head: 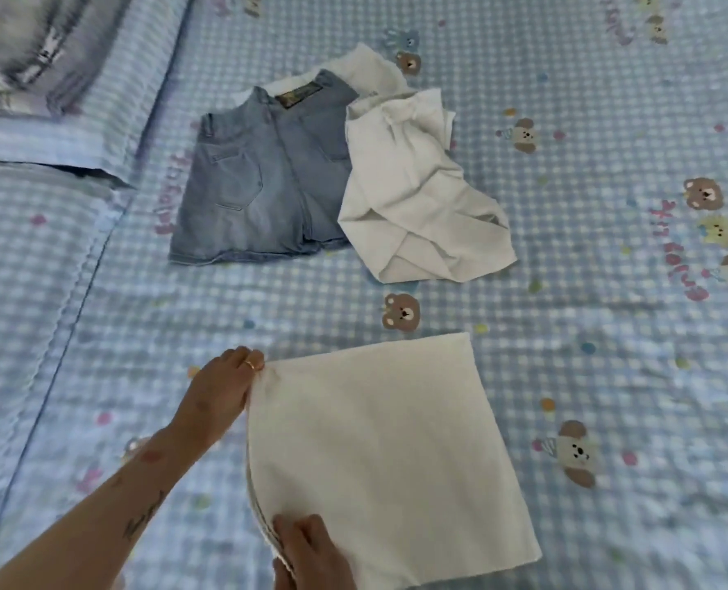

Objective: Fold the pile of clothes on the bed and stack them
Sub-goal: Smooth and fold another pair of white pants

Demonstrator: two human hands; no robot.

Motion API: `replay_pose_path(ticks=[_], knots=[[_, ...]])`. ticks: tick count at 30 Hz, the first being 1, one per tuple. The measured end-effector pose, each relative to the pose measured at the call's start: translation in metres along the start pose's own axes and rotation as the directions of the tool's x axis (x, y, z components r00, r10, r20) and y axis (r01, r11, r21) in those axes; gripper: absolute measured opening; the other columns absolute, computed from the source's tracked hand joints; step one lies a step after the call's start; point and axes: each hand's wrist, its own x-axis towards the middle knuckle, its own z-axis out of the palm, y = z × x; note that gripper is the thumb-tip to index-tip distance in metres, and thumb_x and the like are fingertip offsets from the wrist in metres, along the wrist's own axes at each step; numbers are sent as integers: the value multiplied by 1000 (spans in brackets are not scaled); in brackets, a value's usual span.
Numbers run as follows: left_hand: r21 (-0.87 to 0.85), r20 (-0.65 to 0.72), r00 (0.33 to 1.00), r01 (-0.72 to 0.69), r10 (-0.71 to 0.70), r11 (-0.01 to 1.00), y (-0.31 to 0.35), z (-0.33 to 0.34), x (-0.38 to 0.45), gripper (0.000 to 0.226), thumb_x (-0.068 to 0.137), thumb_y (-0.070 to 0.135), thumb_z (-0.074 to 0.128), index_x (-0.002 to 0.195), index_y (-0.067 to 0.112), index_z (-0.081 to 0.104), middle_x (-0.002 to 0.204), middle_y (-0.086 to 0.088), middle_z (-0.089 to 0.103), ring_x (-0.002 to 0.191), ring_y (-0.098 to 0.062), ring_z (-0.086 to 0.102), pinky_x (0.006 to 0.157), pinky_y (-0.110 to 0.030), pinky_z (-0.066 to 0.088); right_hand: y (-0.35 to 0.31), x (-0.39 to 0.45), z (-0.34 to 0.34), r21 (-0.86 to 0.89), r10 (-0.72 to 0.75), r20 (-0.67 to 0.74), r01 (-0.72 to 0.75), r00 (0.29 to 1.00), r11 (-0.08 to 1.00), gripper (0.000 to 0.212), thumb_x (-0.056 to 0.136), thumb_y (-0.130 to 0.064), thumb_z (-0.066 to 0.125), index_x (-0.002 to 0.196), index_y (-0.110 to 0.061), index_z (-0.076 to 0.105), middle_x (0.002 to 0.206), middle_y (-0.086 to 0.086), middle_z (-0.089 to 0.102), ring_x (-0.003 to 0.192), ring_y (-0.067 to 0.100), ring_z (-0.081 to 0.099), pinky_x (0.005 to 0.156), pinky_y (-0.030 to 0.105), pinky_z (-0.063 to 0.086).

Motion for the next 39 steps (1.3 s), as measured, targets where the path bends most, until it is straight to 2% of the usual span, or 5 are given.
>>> replay_pose_path(ticks=[4, 7, 10, 16, 39], knots=[[-404, 1, 909, 382, -417, 831, -4, 43, -36, 36, 95, 2, 42, 130, 8, 52, 126, -7, 57, 111, -24, 58, 91, -34, 46, 6, 8, 16, -109, -56, 179, 76, 982, 991, 56, 62, -52, 79, 110, -25, 70, 104, -4, 67, 79, 0, 64, 69, 8, 45], [-663, 179, 708, 599, -683, 448, 29, 68, -73, 46, 97, 17, 46, 140, 6, 38, 131, -13, 53, 116, -28, 54, 95, -38, 44, 46, 15, -13, -52, -28, -111, 22, 993, 998, 41, 79, -27, 75, 117, -14, 67, 114, 5, 65, 102, 13, 61, 83, 21, 48], [-690, 381, 604, 690, -700, 220, 63, 90, -105, 55, 87, 18, 64, 134, 0, 43, 127, -18, 55, 119, -34, 51, 99, -41, 41, 112, 31, -67, -111, 328, -471, -423, 819, 899, 45, 86, -14, 66, 128, -2, 55, 127, 19, 57, 115, 36, 53, 93, 44, 42], [-536, 554, 415, 841, -721, 73, 71, 94, -114, 58, 80, 20, 73, 126, -5, 50, 123, -26, 56, 112, -37, 53, 95, -42, 40, 162, 45, -106, 182, 675, -206, -650, 708, 738, 40, 95, -32, 51, 123, -2, 52, 116, 16, 61, 110, 34, 54, 89, 37, 41], [-828, 409, 792, 531, -453, 180, 559, 6, -36, 24, 79, 5, 72, 97, 9, 57, 85, -11, 64, 77, -22, 57, 69, -32, 42, 349, -269, -463, 380, 581, -731, -495, 358, 782, 18, 93, -22, 55, 95, -5, 60, 83, 11, 62, 78, 32, 56, 69, 36, 42]])
